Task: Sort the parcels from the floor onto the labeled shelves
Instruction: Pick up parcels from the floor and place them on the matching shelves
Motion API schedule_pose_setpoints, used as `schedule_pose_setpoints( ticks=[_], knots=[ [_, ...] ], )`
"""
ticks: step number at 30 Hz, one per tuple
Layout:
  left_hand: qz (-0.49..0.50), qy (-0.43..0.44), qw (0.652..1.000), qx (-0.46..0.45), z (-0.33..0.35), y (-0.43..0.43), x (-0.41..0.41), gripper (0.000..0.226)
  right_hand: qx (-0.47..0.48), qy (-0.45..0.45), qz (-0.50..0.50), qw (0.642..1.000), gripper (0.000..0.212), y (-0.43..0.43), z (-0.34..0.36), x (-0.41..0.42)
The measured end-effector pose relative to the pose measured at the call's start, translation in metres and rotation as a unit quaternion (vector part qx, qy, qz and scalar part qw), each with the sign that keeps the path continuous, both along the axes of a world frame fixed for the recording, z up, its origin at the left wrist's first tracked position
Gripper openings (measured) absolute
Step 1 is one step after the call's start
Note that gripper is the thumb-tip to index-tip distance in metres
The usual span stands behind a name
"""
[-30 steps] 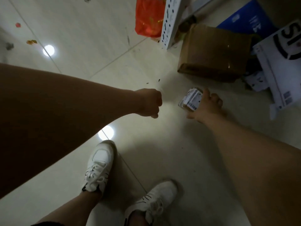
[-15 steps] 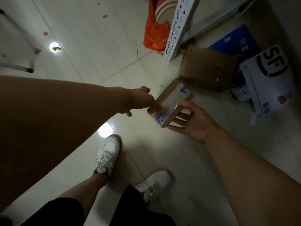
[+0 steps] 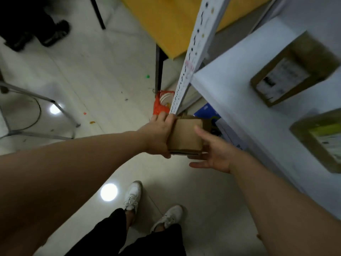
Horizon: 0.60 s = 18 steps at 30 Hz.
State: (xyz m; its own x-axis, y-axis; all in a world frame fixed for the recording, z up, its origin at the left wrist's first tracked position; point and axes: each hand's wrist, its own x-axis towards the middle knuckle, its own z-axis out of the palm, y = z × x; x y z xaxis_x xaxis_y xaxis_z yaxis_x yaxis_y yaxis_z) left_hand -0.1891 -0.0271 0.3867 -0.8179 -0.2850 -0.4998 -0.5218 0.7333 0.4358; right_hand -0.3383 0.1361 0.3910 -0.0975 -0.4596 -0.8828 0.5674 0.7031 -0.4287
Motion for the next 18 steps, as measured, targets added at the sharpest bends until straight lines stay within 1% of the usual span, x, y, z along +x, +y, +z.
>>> schedule_pose_setpoints(
  ticks=[1, 2, 3, 4, 5, 6, 7, 8, 9, 11, 13, 15, 16, 18],
  knots=[
    [-0.013, 0.021, 1.000, -0.009, 0.027, -0.002, -0.001, 0.118, 0.002, 0.026, 0.012, 1.000, 0.090, -0.005, 0.027, 0.002],
    [-0.008, 0.033, 0.999, 0.009, 0.053, -0.006, -0.003, 0.118, -0.006, 0.051, 0.018, 0.999, 0.082, -0.009, 0.053, 0.002],
    [0.023, 0.039, 0.997, 0.061, 0.081, -0.012, -0.005, 0.117, -0.021, 0.073, 0.021, 0.997, 0.075, -0.012, 0.078, 0.002],
    [0.078, 0.041, 0.986, 0.144, 0.109, -0.019, -0.006, 0.116, -0.040, 0.095, 0.022, 0.994, 0.071, -0.014, 0.104, 0.000],
    [0.144, 0.046, 0.959, 0.241, 0.136, -0.026, -0.006, 0.112, -0.063, 0.118, 0.019, 0.991, 0.072, -0.015, 0.129, -0.003],
    [0.205, 0.054, 0.919, 0.331, 0.160, -0.035, -0.006, 0.107, -0.090, 0.139, 0.011, 0.986, 0.079, -0.015, 0.155, -0.006],
    [0.252, 0.055, 0.880, 0.398, 0.182, -0.044, -0.006, 0.102, -0.119, 0.156, 0.001, 0.981, 0.088, -0.015, 0.182, -0.010],
    [0.278, 0.049, 0.849, 0.447, 0.203, -0.052, -0.005, 0.100, -0.149, 0.169, -0.005, 0.974, 0.096, -0.014, 0.208, -0.012],
    [0.287, 0.042, 0.824, 0.487, 0.222, -0.061, -0.004, 0.100, -0.177, 0.181, -0.005, 0.967, 0.101, -0.014, 0.233, -0.014],
    [0.260, 0.027, 0.789, 0.556, 0.254, -0.071, -0.004, 0.100, -0.215, 0.212, 0.008, 0.953, 0.106, -0.014, 0.280, -0.015],
    [0.210, 0.036, 0.778, 0.591, 0.284, -0.074, -0.009, 0.093, -0.234, 0.256, 0.027, 0.938, 0.106, -0.015, 0.322, -0.014],
    [0.165, 0.067, 0.789, 0.588, 0.314, -0.073, -0.015, 0.082, -0.242, 0.297, 0.048, 0.922, 0.104, -0.015, 0.358, -0.013],
    [0.150, 0.086, 0.796, 0.580, 0.329, -0.073, -0.016, 0.080, -0.241, 0.312, 0.057, 0.917, 0.105, -0.013, 0.375, -0.013],
    [0.116, 0.120, 0.803, 0.573, 0.355, -0.075, -0.017, 0.085, -0.235, 0.321, 0.071, 0.915, 0.104, -0.007, 0.404, -0.010]
  ],
)
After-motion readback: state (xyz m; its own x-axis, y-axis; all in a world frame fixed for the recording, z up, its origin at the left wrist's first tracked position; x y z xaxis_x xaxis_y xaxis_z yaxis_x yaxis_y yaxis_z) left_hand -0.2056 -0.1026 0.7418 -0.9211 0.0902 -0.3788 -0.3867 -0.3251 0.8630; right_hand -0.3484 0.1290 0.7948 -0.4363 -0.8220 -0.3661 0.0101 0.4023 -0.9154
